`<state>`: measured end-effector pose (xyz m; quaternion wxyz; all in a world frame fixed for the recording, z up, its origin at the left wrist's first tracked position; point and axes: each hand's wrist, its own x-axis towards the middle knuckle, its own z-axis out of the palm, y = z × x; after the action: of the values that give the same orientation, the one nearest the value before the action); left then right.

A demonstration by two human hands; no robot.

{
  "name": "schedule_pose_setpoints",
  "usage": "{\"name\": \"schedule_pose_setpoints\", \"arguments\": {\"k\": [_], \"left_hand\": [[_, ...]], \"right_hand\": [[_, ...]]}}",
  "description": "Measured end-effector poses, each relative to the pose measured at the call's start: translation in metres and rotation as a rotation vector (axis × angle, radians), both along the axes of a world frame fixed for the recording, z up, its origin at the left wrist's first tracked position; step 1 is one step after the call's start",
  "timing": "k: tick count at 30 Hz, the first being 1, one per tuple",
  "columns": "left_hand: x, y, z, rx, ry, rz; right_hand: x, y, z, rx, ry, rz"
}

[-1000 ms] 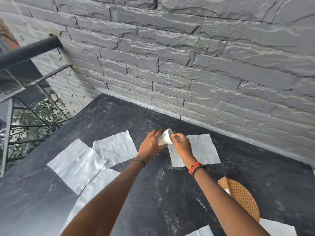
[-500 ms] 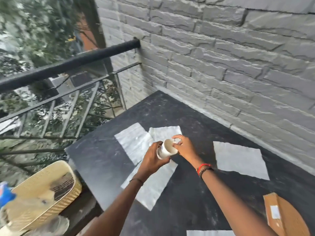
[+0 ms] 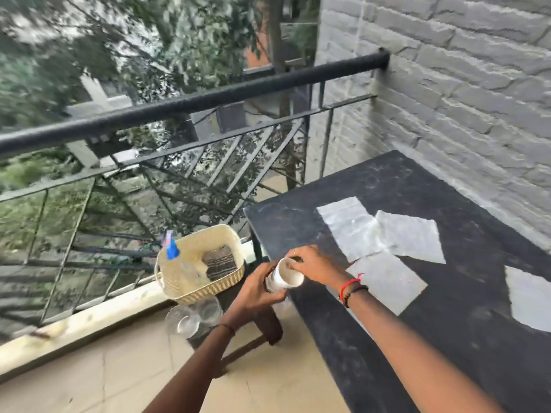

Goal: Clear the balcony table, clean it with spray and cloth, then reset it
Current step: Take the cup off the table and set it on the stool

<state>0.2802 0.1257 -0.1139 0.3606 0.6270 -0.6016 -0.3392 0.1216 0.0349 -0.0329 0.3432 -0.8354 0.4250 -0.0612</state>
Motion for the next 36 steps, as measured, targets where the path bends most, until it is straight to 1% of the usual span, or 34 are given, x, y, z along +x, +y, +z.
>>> {"name": "schedule_pose_setpoints", "arguments": {"k": [4,7,10,14,16,19,23,29,33,36], "left_hand": [[0.041,0.033,-0.024,0.058,0.01,0.031],[0.065,0.052,-0.044,0.108,-0.002,0.021],[0.088,0.07,-0.069,0.123,-0.053,0.031],[0.118,0.093,-0.111,0.171,-0.096,0.133],[0.129,0.1,-0.129,0.194,-0.106,0.177],[0.138,0.109,-0.152,0.233,-0.043,0.243],[0.141,0.111,-0.176,0.215,-0.015,0.289],[0.141,0.101,-0.19,0.21,0.002,0.345],[0.145,0.093,-0.195,0.223,0.033,0.365],[0.148,0.089,-0.199,0.23,0.019,0.38]], "right_hand": [[0.048,0.019,-0.024,-0.008,0.096,0.048],[0.076,0.034,-0.049,-0.012,0.191,0.038],[0.1,0.048,-0.08,-0.065,0.274,0.005],[0.128,0.063,-0.126,-0.012,0.358,-0.109],[0.138,0.068,-0.147,0.046,0.354,-0.208],[0.155,0.072,-0.18,0.166,0.308,-0.365],[0.179,0.068,-0.225,0.271,0.258,-0.553],[0.203,0.06,-0.27,0.332,0.191,-0.66],[0.211,0.054,-0.29,0.33,0.208,-0.667],[0.213,0.052,-0.299,0.328,0.221,-0.678]]}}
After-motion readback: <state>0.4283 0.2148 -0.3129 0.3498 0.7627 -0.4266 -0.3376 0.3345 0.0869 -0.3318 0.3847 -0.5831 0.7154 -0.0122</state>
